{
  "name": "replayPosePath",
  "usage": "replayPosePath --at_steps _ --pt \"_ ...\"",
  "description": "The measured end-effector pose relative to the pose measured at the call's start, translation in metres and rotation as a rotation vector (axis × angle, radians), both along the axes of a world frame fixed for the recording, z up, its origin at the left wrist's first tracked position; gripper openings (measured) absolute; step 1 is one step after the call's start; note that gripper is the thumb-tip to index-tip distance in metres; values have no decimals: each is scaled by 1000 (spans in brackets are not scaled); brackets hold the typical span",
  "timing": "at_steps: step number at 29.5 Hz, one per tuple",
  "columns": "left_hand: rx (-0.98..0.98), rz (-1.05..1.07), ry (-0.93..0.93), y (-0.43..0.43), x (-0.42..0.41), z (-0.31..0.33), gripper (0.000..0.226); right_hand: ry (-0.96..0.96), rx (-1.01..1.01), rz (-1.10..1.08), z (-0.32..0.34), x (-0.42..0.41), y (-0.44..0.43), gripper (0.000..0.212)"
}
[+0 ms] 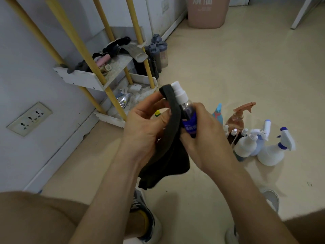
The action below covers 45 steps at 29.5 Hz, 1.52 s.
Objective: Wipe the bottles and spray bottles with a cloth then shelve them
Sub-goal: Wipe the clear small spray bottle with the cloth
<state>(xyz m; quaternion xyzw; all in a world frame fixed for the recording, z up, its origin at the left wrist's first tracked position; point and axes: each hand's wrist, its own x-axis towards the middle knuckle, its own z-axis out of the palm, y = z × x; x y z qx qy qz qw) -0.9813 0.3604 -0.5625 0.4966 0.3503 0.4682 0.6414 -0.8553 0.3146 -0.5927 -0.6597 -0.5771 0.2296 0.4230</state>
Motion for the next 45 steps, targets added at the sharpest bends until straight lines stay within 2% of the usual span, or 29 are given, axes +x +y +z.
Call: replayPosePath --at_steps 2,3,6,11,13,16,18,19,20,23,24,25,27,30,32,35,36,39,42,45 --pt "89 81 138 0 2 -2 31 23 -36 19 5 -14 -2 34" --pt "89 108 150 0 4 -4 31 16 -40 29 6 -21 -3 34" --pt "1 142 65 -1 10 -9 25 10 -71 108 11 -29 -5 35" --pt "-115 114 -44 -2 8 -13 21 221 -351 360 26 0 -6 42" --pt "-158 69 -129 -1 7 -17 16 419 -415 436 25 8 -6 48" --pt "-227 30 -238 -3 8 -19 7 874 -491 531 17 11 -8 50" --pt "-237 29 -252 -1 5 -21 16 1002 -466 521 13 12 -8 46" --pt "-245 25 -259 0 2 -20 23 1003 -436 472 12 11 -7 41" --pt "-240 27 -250 0 -1 -18 27 914 -395 386 13 10 -5 33" --pt "-132 62 -73 -2 3 -9 30 265 -279 139 19 -3 -2 19" --pt "-100 83 -30 -4 6 -6 31 109 -250 108 20 -9 -2 22" --pt "-84 112 -12 -6 9 -6 30 69 -225 109 21 -14 -3 24" --pt "-128 156 -22 -7 11 -5 20 181 -251 184 21 -16 -6 25" --pt "-243 210 -75 -6 11 -9 23 521 -353 304 21 -7 -7 21" --pt "-295 218 -142 -5 11 -9 9 651 -354 349 19 -6 -9 21" --pt "-352 149 -245 -1 2 -13 37 809 -293 329 12 -1 -10 45" --pt "-374 125 -288 0 -3 -13 43 853 -284 303 11 2 -11 48" --pt "-345 62 -293 0 -8 -14 46 857 -202 254 11 6 -11 25" --pt "-259 71 -217 -7 -1 -10 46 849 -155 244 12 4 -10 32" --pt "-129 80 -121 -11 3 -8 29 861 -234 317 8 7 -10 43"
